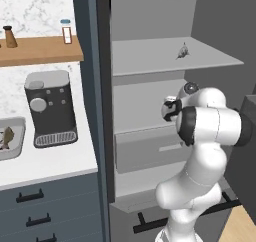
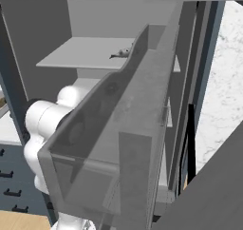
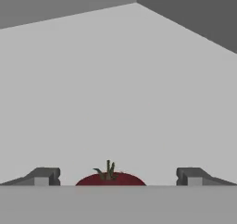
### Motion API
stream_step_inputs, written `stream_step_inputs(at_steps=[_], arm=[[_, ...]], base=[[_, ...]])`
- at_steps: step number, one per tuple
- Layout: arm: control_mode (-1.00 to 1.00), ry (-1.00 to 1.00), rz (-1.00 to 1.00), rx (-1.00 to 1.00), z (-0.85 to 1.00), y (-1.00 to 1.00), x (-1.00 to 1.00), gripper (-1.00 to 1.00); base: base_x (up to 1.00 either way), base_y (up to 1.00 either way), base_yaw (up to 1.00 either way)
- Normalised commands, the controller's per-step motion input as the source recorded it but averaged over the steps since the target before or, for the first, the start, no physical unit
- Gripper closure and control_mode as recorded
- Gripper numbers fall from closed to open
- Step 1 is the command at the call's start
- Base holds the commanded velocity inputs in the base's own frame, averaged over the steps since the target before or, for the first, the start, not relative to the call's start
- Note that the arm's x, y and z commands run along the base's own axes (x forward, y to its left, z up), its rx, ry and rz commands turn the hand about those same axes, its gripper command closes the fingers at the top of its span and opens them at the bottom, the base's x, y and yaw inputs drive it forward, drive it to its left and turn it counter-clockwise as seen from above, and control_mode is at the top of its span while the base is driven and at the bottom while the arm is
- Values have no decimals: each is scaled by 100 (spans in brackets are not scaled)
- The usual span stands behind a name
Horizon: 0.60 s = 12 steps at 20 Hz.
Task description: Place one tomato and one fish in each tupperware on the nearby counter, to pack two identical lunches.
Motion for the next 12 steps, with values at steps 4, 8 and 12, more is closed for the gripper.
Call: stream_step_inputs(at_steps=[4, 8, 12], arm=[[-100, 19, -7, 0, -92, 1, -28, -100], [-100, 14, -7, 0, -93, 14, -59, -100], [-100, 3, -2, 0, -71, 24, -32, -100]], base=[[0, 0, 0], [0, 0, 0], [0, 0, 0]])
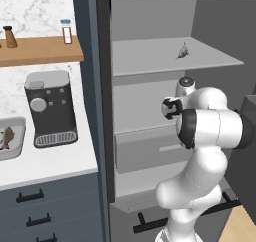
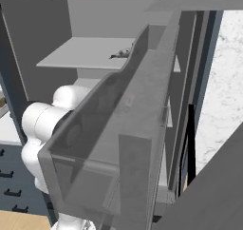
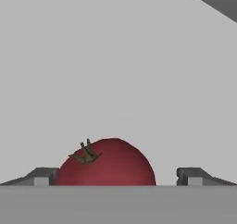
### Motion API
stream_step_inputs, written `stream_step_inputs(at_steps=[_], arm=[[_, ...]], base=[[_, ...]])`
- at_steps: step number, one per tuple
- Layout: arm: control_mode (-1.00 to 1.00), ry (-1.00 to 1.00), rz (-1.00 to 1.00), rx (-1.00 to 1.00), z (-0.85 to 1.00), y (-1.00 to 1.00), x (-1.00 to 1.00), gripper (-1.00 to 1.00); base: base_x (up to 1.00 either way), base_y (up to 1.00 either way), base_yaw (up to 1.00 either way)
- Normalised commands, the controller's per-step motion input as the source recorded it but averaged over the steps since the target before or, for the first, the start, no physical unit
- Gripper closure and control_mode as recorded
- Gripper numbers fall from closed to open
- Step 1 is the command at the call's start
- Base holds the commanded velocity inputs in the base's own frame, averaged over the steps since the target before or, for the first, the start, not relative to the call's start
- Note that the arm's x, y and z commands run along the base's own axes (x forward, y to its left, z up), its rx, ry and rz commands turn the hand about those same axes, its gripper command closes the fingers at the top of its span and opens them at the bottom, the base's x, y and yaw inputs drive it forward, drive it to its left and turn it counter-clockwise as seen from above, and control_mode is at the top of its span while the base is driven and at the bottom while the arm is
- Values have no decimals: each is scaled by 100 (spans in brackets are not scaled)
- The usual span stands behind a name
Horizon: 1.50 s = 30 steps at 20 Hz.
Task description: Place one tomato and one fish in each tupperware on the nearby counter, to pack two identical lunches.
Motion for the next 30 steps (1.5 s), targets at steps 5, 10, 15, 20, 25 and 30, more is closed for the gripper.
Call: stream_step_inputs(at_steps=[5, 10, 15, 20, 25, 30], arm=[[-100, 0, 0, 0, -52, 8, 0, 100], [-100, -4, 0, -1, -36, 12, -13, 100], [-100, -6, 1, -5, -37, 52, -100, 100], [-100, -7, 4, -3, 2, 54, -100, 100], [-100, -2, 8, 0, 70, 35, -100, 100], [-100, 0, 10, 0, 95, 22, -100, 100]], base=[[0, 0, 0], [0, 0, 0], [0, 0, 0], [0, 0, 0], [0, 0, 0], [0, 0, 0]])
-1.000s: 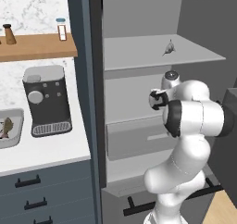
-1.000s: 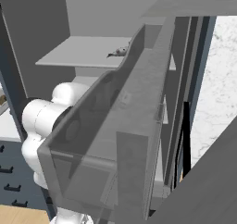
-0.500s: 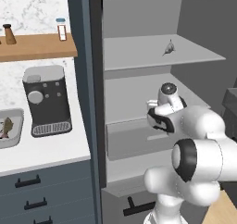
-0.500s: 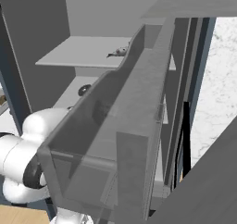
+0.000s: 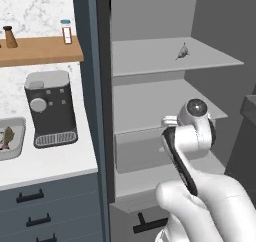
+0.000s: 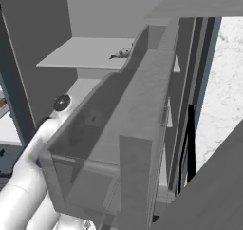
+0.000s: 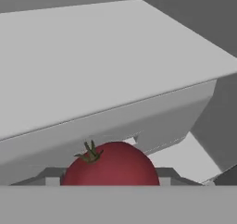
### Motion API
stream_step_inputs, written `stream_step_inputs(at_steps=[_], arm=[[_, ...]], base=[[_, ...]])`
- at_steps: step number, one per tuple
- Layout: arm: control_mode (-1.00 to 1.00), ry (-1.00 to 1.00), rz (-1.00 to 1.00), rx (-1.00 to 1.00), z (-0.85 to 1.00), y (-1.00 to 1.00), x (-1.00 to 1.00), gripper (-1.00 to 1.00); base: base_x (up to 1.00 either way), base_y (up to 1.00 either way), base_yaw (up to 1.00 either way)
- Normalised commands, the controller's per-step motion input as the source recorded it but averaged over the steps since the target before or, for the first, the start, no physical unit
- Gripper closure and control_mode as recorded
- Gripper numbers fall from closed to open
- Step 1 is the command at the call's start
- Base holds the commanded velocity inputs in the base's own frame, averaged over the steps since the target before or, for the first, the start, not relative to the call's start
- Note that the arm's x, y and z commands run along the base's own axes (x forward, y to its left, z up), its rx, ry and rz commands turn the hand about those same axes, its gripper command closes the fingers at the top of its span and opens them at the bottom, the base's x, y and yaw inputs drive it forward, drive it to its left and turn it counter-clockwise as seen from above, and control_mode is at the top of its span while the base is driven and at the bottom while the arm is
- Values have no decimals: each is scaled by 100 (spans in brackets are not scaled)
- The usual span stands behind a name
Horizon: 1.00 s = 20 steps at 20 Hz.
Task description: Place one tomato and one fish in each tupperware on the nearby counter, to pack two identical lunches.
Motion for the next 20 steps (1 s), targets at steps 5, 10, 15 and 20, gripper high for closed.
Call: stream_step_inputs(at_steps=[5, 10, 15, 20], arm=[[-100, 0, 13, 0, 89, 15, -100, 100], [-100, 0, 20, 0, 67, 27, -100, 100], [-100, -5, 25, 0, -4, 26, -100, 100], [-100, -17, 18, -1, -51, 12, -100, 100]], base=[[0, 0, 0], [0, 0, 0], [0, 0, 0], [0, 0, 0]])
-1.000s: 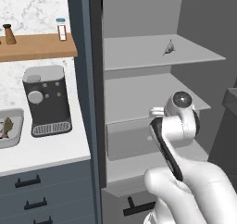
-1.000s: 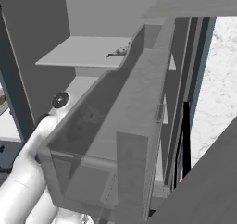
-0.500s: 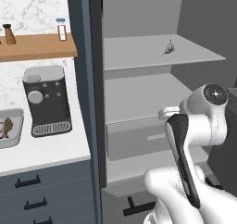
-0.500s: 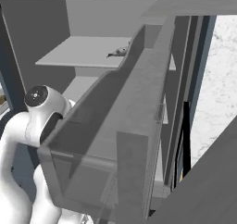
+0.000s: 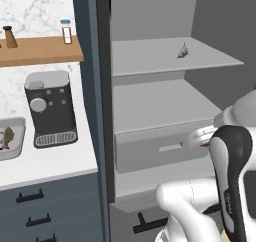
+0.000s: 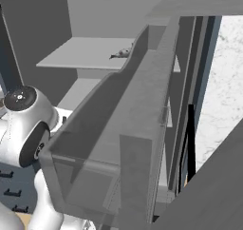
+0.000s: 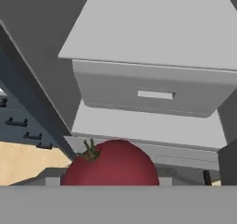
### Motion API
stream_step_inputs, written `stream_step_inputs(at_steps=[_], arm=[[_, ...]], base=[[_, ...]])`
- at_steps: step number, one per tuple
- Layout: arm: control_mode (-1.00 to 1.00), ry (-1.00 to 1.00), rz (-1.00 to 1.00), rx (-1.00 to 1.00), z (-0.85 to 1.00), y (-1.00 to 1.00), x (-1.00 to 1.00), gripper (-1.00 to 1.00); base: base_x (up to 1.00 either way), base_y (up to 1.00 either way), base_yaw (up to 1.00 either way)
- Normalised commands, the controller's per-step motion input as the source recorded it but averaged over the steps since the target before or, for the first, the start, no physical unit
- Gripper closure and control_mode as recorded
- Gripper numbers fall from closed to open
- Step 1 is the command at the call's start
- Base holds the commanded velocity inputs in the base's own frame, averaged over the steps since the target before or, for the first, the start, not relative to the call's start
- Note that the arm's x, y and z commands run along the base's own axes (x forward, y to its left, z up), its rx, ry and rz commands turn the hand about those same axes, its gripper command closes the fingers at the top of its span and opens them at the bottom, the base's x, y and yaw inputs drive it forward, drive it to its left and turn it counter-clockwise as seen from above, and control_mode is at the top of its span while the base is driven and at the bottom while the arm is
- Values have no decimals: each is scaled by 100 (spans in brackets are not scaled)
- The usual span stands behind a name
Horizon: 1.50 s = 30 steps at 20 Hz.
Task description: Place one tomato and one fish in each tupperware on the nearby counter, to pack two identical lunches.
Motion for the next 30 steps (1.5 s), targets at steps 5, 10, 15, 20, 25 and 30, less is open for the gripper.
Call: stream_step_inputs(at_steps=[5, 10, 15, 20, 25, 30], arm=[[100, -4, 3, 0, -14, 4, -20, 100], [100, 0, 0, 0, 0, 0, 0, 100], [100, 0, 0, 0, 0, 0, 0, 100], [100, 0, 0, 0, 0, 0, 0, 100], [100, 0, 0, 0, 0, 0, 0, 100], [100, 0, 0, 0, 0, 0, 0, 100]], base=[[-80, 43, 6], [-78, 98, 5], [0, 100, 4], [18, 100, 0], [7, 100, 0], [22, 100, 0]])
